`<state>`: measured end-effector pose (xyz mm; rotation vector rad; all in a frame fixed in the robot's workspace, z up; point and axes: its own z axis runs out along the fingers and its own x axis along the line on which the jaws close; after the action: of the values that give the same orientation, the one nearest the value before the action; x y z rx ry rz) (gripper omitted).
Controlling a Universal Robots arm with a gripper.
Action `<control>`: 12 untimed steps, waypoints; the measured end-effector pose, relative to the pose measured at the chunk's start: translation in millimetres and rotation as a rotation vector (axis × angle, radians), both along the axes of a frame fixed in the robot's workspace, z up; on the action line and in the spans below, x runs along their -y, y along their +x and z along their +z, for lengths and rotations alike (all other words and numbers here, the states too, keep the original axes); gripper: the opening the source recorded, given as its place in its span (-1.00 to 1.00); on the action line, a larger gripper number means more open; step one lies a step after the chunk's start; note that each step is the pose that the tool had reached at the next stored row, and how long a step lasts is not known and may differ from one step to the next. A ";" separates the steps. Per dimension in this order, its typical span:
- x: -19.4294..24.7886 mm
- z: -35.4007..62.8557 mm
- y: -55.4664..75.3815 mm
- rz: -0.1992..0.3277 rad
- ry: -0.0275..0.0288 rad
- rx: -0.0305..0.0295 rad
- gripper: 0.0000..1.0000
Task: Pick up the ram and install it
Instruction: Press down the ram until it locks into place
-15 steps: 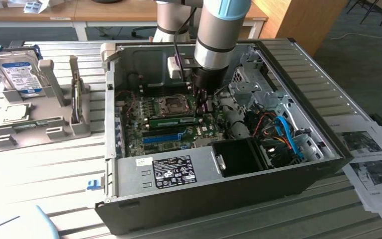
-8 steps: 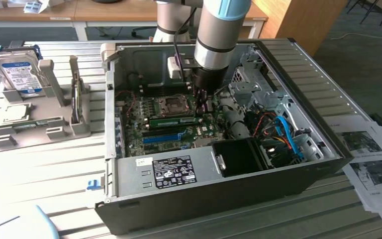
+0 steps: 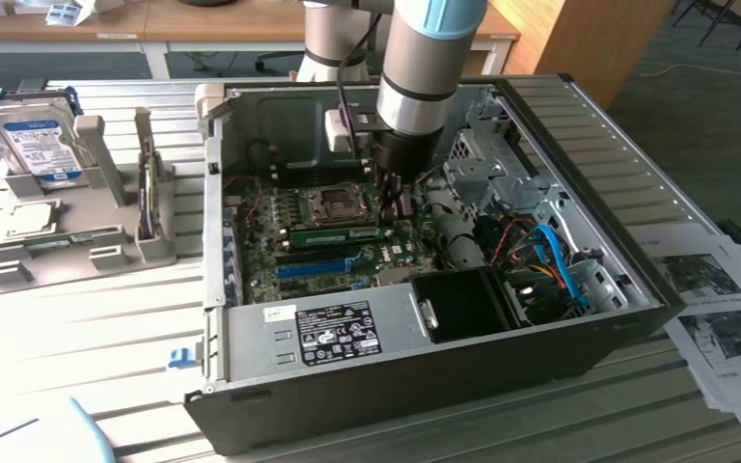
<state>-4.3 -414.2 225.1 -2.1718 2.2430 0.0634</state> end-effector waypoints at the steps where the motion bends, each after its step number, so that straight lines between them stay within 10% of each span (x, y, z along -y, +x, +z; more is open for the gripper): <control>1: 0.1 1.5 0.0 0.000 -0.0006 -0.0006 -0.81; 12: 0.1 16.3 0.0 0.000 -0.0008 -0.0060 -0.81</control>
<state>-4.2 -414.3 241.4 -2.1752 2.2464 0.0692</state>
